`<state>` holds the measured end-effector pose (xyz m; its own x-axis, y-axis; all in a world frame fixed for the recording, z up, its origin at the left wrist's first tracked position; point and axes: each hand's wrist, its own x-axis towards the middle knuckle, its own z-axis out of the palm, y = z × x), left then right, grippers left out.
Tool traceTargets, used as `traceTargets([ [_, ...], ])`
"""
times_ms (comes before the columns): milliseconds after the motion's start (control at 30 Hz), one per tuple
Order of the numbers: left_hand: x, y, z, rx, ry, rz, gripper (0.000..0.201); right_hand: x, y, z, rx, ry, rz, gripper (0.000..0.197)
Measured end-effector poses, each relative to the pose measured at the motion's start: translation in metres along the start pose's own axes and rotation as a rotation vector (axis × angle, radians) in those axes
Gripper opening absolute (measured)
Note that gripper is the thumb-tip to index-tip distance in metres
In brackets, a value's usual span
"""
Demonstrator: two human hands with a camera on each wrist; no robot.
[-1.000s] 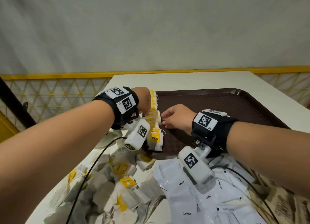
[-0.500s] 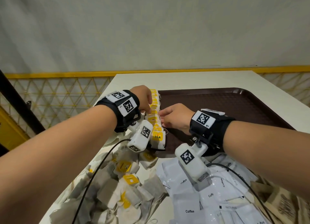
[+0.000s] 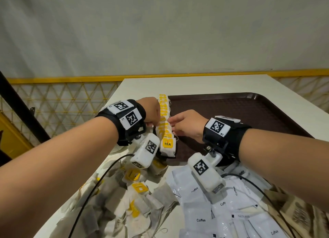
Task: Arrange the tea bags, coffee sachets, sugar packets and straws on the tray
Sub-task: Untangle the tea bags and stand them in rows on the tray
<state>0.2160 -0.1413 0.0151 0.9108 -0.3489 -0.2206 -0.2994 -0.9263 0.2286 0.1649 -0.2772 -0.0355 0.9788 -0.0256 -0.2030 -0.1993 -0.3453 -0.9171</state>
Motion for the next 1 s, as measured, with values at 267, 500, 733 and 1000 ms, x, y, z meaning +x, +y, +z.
traceTargets([
  [267,-0.004,0.010,-0.001,0.108,0.081,0.020,0.015,-0.007,0.004,0.001,0.065,-0.061,0.029,0.013],
  [500,-0.005,0.004,-0.001,0.084,0.070,0.009,0.017,-0.010,0.004,-0.006,0.114,-0.057,0.069,0.014],
  [733,-0.015,0.002,0.005,0.094,-0.060,0.040,0.016,-0.014,0.007,-0.004,0.073,-0.103,0.054,0.014],
  [1000,-0.011,0.001,0.005,0.026,0.030,0.055,0.007,-0.016,0.005,0.000,0.051,-0.087,0.002,0.022],
])
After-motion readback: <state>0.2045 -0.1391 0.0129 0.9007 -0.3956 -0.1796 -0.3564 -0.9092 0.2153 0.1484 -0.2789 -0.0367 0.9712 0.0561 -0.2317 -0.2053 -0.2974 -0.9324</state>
